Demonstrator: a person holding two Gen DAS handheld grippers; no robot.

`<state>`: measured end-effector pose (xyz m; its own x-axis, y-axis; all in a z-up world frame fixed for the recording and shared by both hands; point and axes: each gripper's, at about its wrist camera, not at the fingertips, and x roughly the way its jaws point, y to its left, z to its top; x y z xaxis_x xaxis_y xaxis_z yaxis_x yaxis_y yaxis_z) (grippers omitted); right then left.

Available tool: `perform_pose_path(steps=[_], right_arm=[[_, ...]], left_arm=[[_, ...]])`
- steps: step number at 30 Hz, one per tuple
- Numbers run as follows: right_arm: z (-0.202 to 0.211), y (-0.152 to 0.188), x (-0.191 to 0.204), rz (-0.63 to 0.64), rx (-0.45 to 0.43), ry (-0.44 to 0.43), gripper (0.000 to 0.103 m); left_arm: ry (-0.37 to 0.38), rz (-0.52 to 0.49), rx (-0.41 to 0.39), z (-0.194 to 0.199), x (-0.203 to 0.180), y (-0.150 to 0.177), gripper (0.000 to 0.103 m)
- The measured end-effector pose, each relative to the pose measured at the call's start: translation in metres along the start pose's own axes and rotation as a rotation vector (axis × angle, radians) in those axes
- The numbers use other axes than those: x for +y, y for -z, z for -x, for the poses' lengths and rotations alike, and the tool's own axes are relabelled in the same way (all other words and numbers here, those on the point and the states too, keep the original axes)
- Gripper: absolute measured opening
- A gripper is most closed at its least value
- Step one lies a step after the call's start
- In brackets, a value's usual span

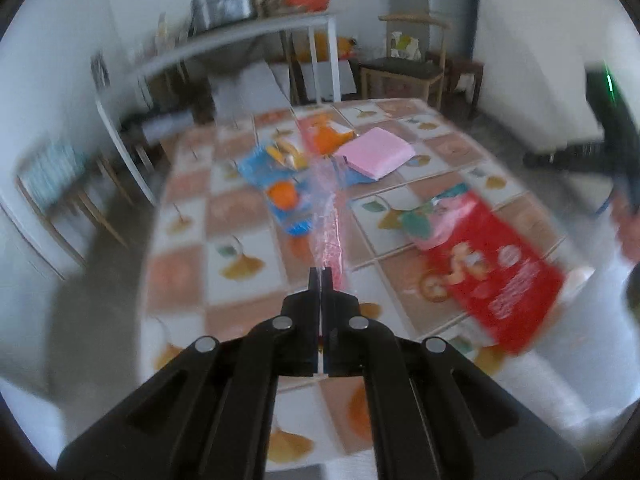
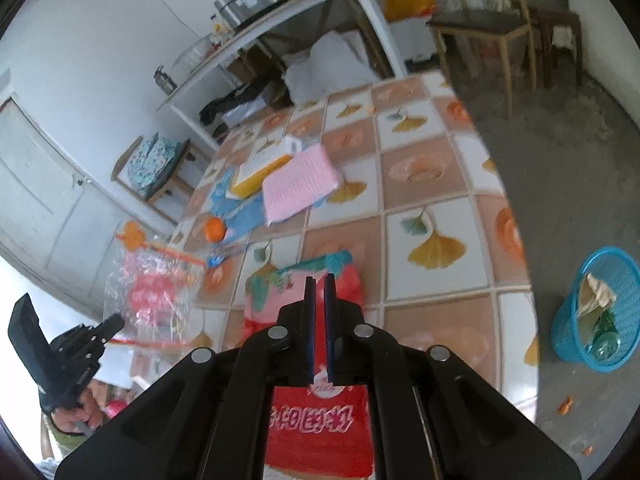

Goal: Collect trash

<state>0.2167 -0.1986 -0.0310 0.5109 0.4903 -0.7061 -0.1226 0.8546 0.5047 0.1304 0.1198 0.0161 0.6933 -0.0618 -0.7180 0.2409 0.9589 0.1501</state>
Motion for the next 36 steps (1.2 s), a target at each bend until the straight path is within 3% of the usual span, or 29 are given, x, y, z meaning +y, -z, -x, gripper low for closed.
perform_pose_path(steps=[2,4,6,8,11,17,20,21,29,33,36], right_arm=[[-0.004,0.005,-0.006,-0.032,0.025,0.01,0.006],[-0.015,0.016,-0.01,-0.052,0.079,0.016,0.007],[-0.02,0.026,-0.014,-0.064,0.116,0.032,0.028],[-0.024,0.037,-0.019,-0.07,0.139,0.071,0.039],[-0.028,0.048,-0.022,-0.069,0.166,0.091,0.047],[-0.026,0.06,-0.034,-0.114,0.184,0.105,0.048],[-0.026,0.063,-0.037,-0.129,0.192,0.098,0.049],[-0.026,0.063,-0.038,-0.132,0.194,0.09,0.049],[-0.029,0.064,-0.038,-0.147,0.211,0.035,0.049],[-0.03,0.064,-0.04,-0.162,0.219,-0.005,0.051],[-0.035,0.065,-0.045,-0.215,0.251,-0.124,0.051]], left_arm=[[-0.054,-0.057,-0.004,-0.002,-0.01,0.002,0.0],[-0.051,-0.055,-0.005,-0.004,-0.012,0.003,0.0],[-0.027,-0.016,-0.007,-0.004,-0.007,0.003,0.0],[-0.005,0.024,-0.008,0.001,-0.004,0.004,0.0],[0.057,0.102,-0.008,0.0,-0.001,0.006,0.0],[0.213,0.259,-0.018,0.009,0.014,0.005,0.0],[0.371,0.359,-0.018,0.012,0.022,0.006,0.0],[0.425,0.393,0.005,0.006,0.022,0.008,0.0],[0.647,0.631,0.194,-0.058,0.013,0.047,0.0],[0.614,0.645,0.247,-0.076,0.005,0.059,0.0],[0.589,0.624,0.273,-0.082,-0.003,0.064,0.0]])
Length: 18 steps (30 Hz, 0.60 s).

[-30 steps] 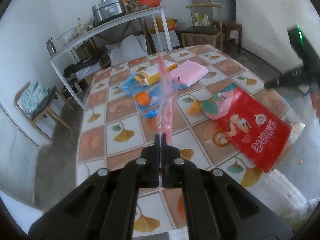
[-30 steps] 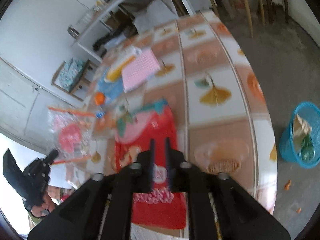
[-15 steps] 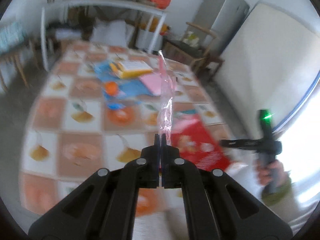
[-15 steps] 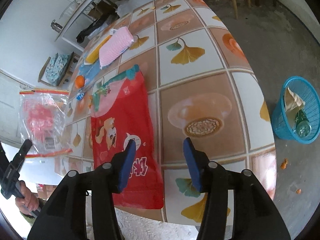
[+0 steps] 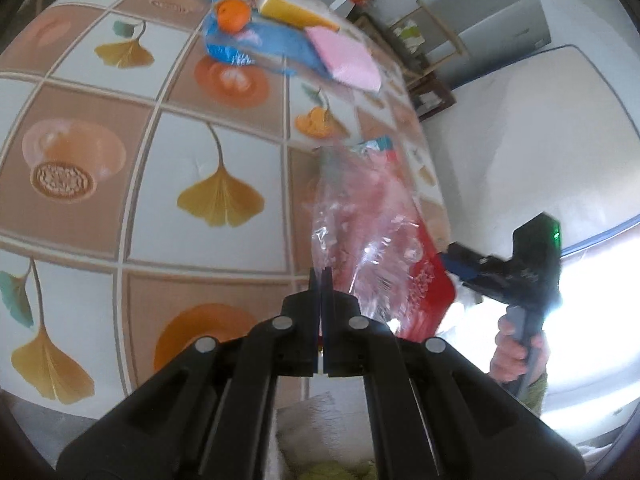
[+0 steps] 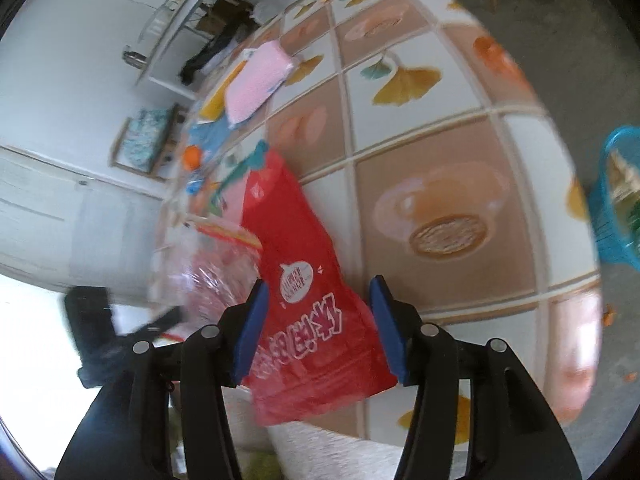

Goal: Collect trash
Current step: 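Grasp the red snack bag with the right tool while the left tool holds the clear bag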

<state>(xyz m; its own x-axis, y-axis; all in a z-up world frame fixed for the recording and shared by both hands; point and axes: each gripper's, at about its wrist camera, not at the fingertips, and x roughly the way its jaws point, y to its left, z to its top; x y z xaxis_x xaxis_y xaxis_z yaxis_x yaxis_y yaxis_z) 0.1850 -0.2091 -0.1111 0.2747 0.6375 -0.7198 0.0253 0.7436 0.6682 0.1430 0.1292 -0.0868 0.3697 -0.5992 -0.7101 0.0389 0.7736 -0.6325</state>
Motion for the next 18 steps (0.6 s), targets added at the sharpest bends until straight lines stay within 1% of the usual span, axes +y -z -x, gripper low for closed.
perform_pose_path(steps=[3,6,8,12,18], right_arm=[[-0.003,0.0,-0.006,-0.037,0.025,-0.091,0.051],[-0.011,0.002,-0.01,-0.07,0.08,-0.223,0.051],[-0.017,0.005,-0.01,-0.071,0.123,-0.293,0.051],[-0.021,0.011,-0.007,-0.063,0.137,-0.289,0.051],[-0.012,0.02,-0.006,-0.052,0.16,-0.356,0.051]], left_arm=[[-0.028,-0.018,0.009,-0.007,-0.001,0.005,0.0],[-0.045,-0.028,0.013,-0.011,-0.001,0.006,0.0],[-0.063,-0.038,0.009,-0.015,-0.004,0.007,0.0],[-0.072,-0.051,-0.007,-0.015,-0.006,0.007,0.0],[-0.082,-0.066,-0.021,-0.018,-0.009,0.006,0.0]])
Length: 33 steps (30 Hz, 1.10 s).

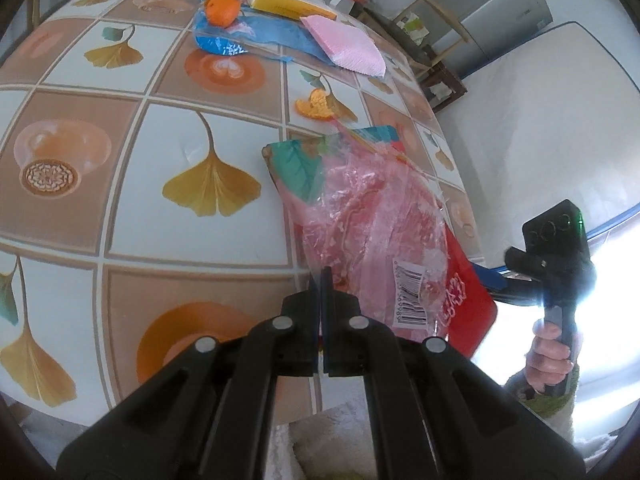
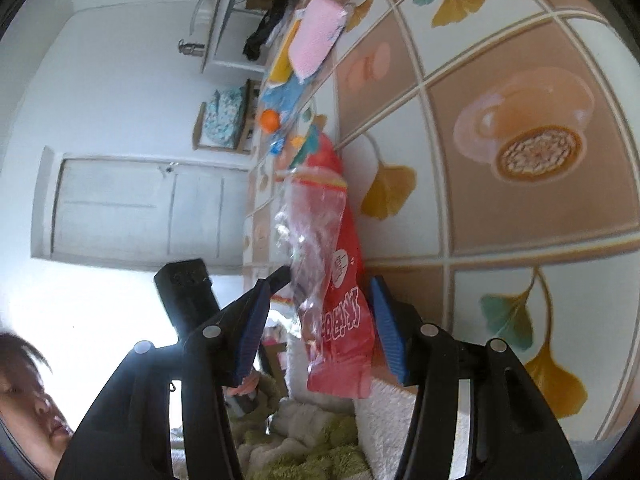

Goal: Collect trash
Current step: 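Grasp the red snack bag with the right tool while the left tool holds the clear bag, then carry the clear bag and red snack bag over the blue wastebasket with both tools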

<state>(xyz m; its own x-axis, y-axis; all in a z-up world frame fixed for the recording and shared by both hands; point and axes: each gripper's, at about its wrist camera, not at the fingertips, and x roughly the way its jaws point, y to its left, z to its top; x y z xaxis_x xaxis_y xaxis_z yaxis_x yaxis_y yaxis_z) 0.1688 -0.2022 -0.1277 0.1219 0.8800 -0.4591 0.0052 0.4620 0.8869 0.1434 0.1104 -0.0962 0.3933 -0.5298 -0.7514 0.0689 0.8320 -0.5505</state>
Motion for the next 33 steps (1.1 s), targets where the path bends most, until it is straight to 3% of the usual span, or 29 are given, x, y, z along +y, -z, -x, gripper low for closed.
perform_pose_path(steps=[3,7,10,12,15,21,26,33], right_arm=[[-0.006,0.004,0.002,0.003,0.044,-0.059,0.051],[-0.019,0.003,0.003,0.005,0.07,-0.055,0.044],[-0.026,0.004,0.003,0.002,0.079,-0.047,0.029],[-0.026,0.004,0.004,0.002,0.072,-0.039,0.013],[-0.019,0.005,0.005,0.0,0.036,-0.027,0.006],[0.018,0.014,0.013,0.03,-0.088,0.002,0.005],[0.075,0.032,0.025,0.08,-0.24,-0.014,0.004],[0.193,0.071,0.013,0.079,-0.535,0.011,0.004]], left_arm=[[0.006,0.004,-0.002,0.0,0.001,0.0,0.0],[0.019,0.015,-0.007,-0.001,0.003,0.0,0.0],[0.026,0.019,-0.007,0.001,0.004,0.001,0.0],[0.032,0.025,-0.006,0.003,0.005,0.002,0.0],[0.078,0.037,-0.035,0.013,0.007,0.001,0.0],[0.145,0.0,-0.145,0.056,-0.012,-0.01,0.0],[0.204,-0.062,-0.195,0.081,-0.048,-0.025,0.0],[0.253,-0.25,-0.162,0.054,-0.148,-0.054,0.0]])
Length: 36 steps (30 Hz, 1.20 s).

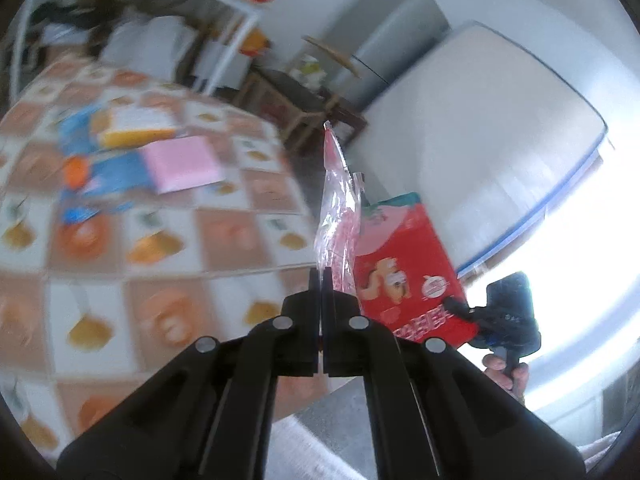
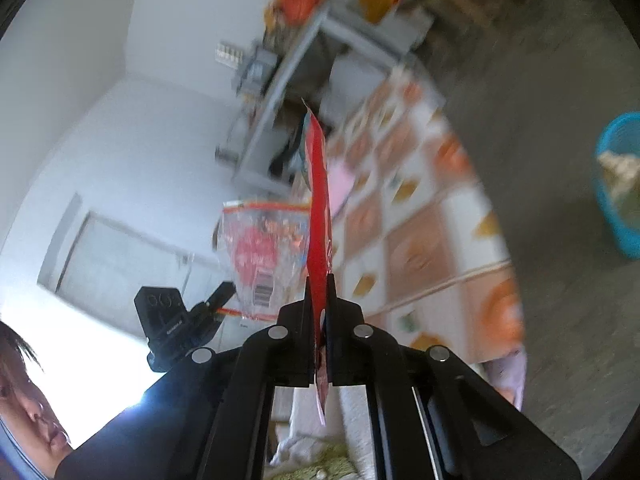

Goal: Collect trash
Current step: 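Carry the clear bag and red snack bag over the blue wastebasket with both tools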

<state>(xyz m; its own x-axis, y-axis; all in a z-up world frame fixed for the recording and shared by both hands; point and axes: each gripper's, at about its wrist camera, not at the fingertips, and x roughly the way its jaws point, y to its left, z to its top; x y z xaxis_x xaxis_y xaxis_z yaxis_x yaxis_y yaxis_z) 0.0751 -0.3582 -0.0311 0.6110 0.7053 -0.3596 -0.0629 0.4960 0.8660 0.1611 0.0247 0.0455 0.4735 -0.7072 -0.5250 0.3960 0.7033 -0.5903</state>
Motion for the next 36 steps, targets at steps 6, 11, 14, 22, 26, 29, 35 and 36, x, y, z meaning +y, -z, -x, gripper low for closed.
perform_pose_path(steps=[6,11,14,22,26,29,35,36], right_arm=[[0.113,-0.01,-0.047,-0.062,-0.268,0.172,0.004],[0.159,-0.004,-0.105,-0.172,-0.365,0.347,0.004],[0.173,-0.005,-0.146,-0.239,-0.379,0.439,0.004],[0.149,-0.053,-0.232,-0.268,-0.295,0.66,0.004],[0.131,-0.084,-0.256,-0.22,-0.216,0.772,0.004],[0.115,-0.107,-0.269,-0.179,-0.168,0.836,0.004],[0.082,-0.148,-0.289,-0.081,-0.084,0.995,0.004],[0.076,-0.152,-0.295,-0.07,-0.061,1.011,0.004]], left_arm=[[0.032,-0.121,0.19,-0.12,-0.072,-0.027,0.0],[0.004,-0.2,0.4,-0.242,-0.121,-0.016,0.0],[-0.04,-0.25,0.515,-0.309,-0.145,0.003,0.0],[-0.199,-0.296,0.754,-0.461,-0.171,0.053,0.0],[-0.282,-0.286,0.818,-0.516,-0.164,0.071,0.0],[-0.313,-0.29,0.831,-0.55,-0.159,0.076,0.0],[-0.347,-0.291,0.858,-0.572,-0.152,0.085,0.041],[-0.347,-0.291,0.853,-0.569,-0.151,0.084,0.044]])
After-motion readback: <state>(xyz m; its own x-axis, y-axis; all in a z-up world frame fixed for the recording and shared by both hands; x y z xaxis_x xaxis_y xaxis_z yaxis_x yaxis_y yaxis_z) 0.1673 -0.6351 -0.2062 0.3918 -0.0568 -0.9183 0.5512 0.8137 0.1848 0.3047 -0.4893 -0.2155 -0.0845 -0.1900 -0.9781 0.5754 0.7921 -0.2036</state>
